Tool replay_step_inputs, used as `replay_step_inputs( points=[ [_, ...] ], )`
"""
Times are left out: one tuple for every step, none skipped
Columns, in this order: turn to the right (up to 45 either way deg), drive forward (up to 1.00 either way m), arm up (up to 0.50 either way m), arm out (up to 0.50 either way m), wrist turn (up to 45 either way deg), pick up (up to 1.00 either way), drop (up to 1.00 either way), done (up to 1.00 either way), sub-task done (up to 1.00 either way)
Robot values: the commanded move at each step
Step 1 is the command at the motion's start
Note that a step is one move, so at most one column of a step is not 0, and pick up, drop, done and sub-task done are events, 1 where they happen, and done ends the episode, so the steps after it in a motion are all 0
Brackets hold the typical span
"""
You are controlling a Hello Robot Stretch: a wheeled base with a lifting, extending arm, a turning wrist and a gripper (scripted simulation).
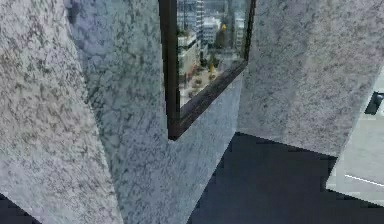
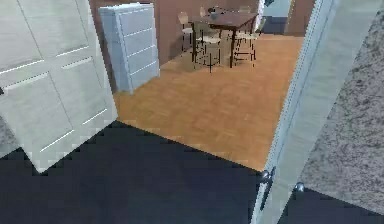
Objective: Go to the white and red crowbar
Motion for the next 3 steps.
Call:
replay_step_inputs(
  points=[
    [45.0, 0.00, 0.00, 0.00, 0.0, 0.00, 0.00, 0.00, 0.00],
    [39.0, 0.00, 0.00, 0.00, 0.0, 0.00, 0.00, 0.00, 0.00],
    [0.0, 0.85, 0.00, 0.00, 0.0, 0.00, 0.00, 0.00, 0.00]
  ],
)
